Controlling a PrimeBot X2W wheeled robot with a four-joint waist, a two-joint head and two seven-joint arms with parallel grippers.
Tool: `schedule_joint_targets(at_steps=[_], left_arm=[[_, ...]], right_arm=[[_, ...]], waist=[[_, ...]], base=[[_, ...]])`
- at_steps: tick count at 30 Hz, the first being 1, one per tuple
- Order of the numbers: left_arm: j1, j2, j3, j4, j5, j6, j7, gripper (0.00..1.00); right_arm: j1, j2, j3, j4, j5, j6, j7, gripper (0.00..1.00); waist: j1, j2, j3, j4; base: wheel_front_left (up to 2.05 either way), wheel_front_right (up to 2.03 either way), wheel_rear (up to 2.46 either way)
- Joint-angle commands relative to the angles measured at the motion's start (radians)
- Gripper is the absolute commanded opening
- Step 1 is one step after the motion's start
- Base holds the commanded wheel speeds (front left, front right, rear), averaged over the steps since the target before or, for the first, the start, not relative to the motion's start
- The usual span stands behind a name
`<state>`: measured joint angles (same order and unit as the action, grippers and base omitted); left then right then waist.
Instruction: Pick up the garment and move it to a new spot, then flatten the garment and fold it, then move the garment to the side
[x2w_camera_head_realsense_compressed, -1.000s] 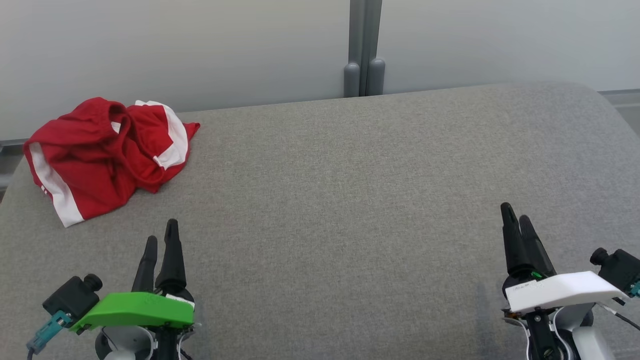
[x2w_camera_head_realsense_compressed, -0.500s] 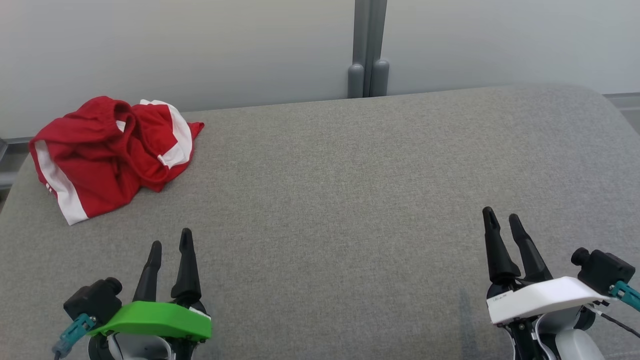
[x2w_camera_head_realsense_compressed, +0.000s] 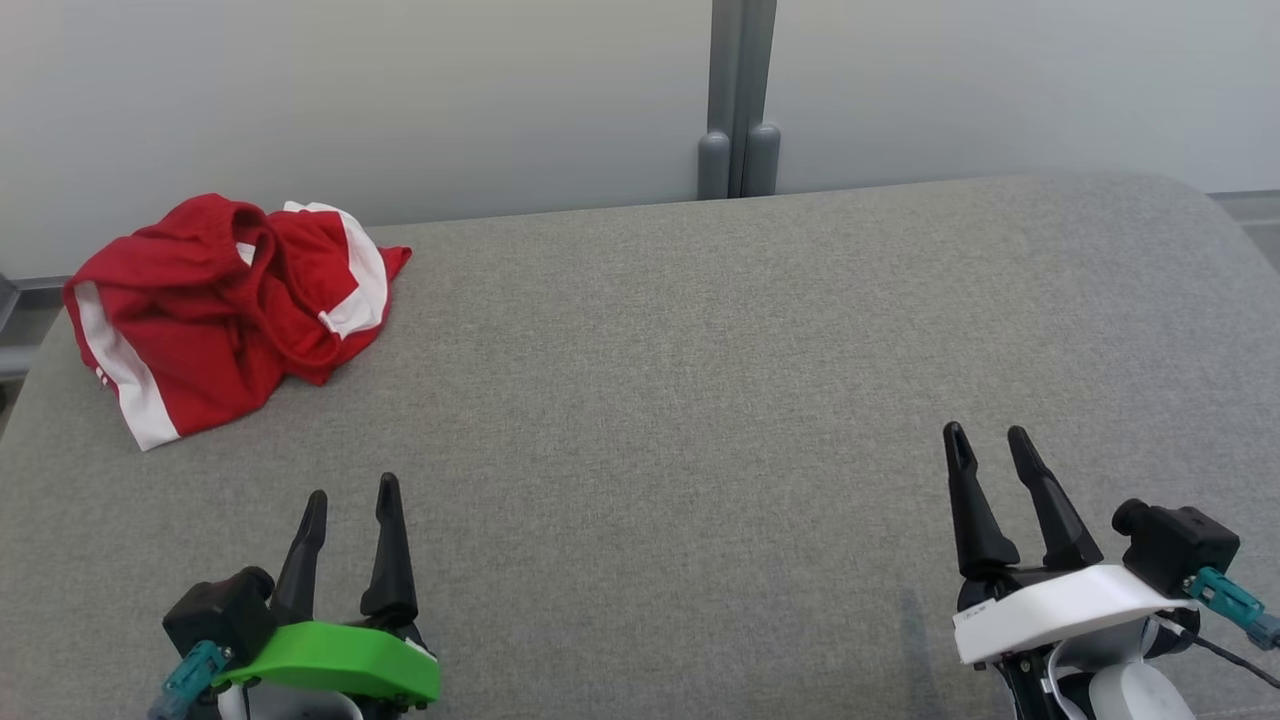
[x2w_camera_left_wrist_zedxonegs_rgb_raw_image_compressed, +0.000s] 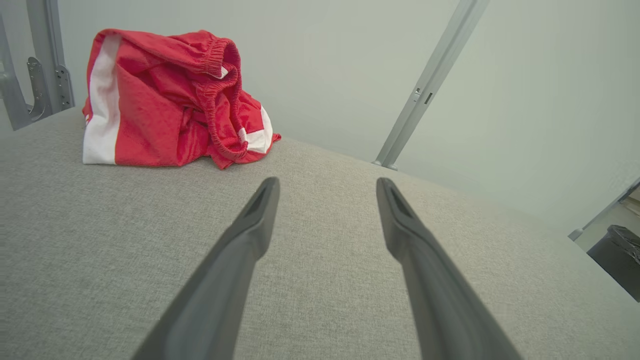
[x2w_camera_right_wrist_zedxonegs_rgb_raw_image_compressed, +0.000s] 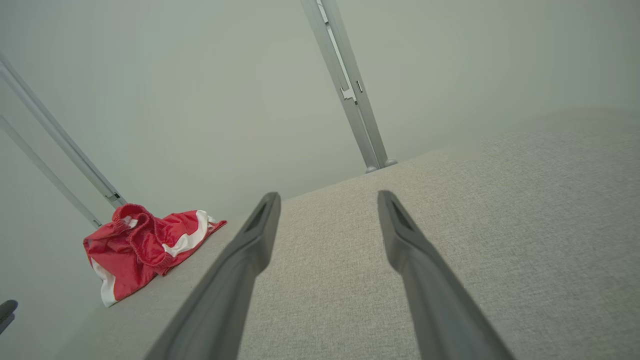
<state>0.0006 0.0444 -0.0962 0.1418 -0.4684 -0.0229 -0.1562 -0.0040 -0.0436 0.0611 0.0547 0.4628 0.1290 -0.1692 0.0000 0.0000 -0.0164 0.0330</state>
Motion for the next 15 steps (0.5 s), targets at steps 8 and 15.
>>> schedule_joint_targets(at_steps=[8,15], left_arm=[[0.011,0.007,-0.007,0.003,0.091,0.003,-0.027,1.00],[0.018,0.007,-0.010,0.004,0.143,0.005,-0.043,1.00]], right_arm=[[0.009,-0.006,0.007,-0.007,-0.094,0.002,-0.024,1.00],[-0.005,-0.007,0.013,0.003,-0.160,0.003,-0.039,1.00]], waist=[[0.0000,0.0000,-0.002,0.001],[0.0000,0.0000,-0.001,0.001]], base=[[0.00,0.00,0.00],[0.00,0.00,0.00]])
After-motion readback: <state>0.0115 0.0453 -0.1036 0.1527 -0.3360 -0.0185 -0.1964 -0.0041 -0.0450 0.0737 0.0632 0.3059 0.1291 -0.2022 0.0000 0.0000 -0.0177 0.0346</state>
